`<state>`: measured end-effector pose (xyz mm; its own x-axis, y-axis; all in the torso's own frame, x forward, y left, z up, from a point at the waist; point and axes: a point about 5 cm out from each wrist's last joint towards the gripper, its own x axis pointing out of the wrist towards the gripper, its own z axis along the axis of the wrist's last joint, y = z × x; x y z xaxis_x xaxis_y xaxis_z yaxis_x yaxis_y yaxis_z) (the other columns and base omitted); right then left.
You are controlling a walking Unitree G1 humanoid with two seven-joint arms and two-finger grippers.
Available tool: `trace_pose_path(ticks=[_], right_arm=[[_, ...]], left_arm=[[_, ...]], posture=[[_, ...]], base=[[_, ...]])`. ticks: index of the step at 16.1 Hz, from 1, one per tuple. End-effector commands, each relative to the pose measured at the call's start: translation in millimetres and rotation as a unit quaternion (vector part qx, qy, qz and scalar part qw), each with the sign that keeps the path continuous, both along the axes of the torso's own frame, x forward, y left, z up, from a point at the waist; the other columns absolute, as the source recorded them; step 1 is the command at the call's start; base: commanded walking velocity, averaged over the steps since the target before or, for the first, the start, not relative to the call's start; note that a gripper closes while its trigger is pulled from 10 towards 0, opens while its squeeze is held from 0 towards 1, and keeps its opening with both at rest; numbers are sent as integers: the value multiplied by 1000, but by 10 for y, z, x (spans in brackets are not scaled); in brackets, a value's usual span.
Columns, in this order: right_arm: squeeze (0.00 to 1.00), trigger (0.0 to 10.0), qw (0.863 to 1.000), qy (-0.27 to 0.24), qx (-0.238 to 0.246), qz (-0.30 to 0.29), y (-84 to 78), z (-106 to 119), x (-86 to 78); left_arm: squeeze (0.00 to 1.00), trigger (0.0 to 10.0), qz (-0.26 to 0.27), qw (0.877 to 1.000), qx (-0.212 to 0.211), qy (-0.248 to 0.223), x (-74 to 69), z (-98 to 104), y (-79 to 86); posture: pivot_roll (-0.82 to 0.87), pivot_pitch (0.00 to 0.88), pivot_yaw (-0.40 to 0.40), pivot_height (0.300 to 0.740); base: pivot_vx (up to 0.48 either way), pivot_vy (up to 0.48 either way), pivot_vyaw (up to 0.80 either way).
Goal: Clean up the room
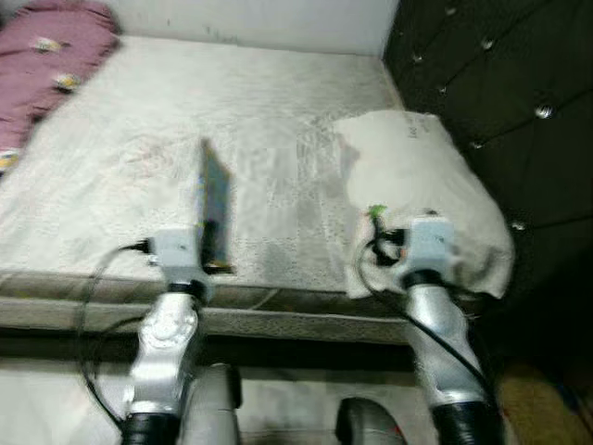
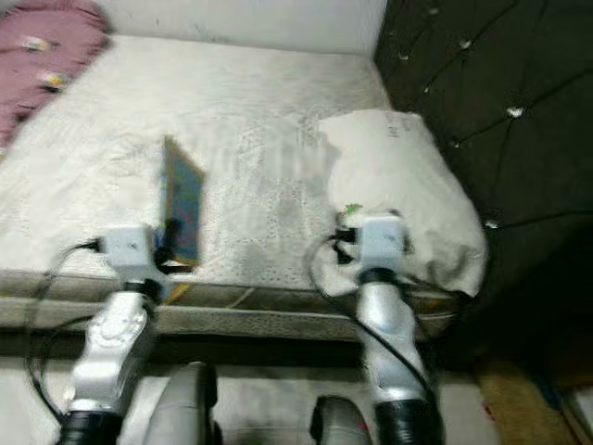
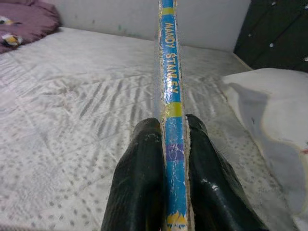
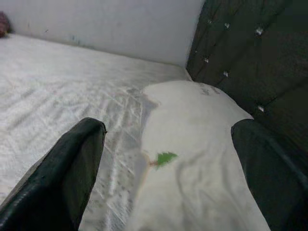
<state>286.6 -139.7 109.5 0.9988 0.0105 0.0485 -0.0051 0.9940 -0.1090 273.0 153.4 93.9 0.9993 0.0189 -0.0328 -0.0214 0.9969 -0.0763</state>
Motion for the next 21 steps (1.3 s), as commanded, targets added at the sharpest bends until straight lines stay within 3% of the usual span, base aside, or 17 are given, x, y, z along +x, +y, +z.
trace_pose_path(ticks=[1, 13, 15, 18, 21], right_arm=[[0, 10000, 1000, 4, -9, -14, -112, -23, -10], [0, 10000, 1000, 2, -10, -13, -115, -11, -4], [0, 10000, 1000, 2, -11, -12, -117, -8, -2], [0, 10000, 1000, 7, -5, -12, -130, -20, 0], [0, 10000, 1000, 6, -9, -12, -129, -15, 5]], left_arm=[[0, 10000, -10, 999, -9, -37, 38, 147, -65], [0, 10000, -19, 999, -19, -29, 33, 126, -102], [0, 10000, -14, 999, -24, -23, 41, 112, -127], [0, 10000, -5, 996, -90, 28, 111, 7, -147], [0, 10000, -10, 995, -92, 27, 168, 40, -172]], posture=[[-33, 0, -30, 647], [-40, 0, -28, 647], [-45, 0, -30, 647], [-48, 0, -34, 622], [-51, 0, -35, 592]], base=[[390, 0, 0], [357, 0, 0], [0, 0, 0], [0, 0, 0], [0, 0, 0]])
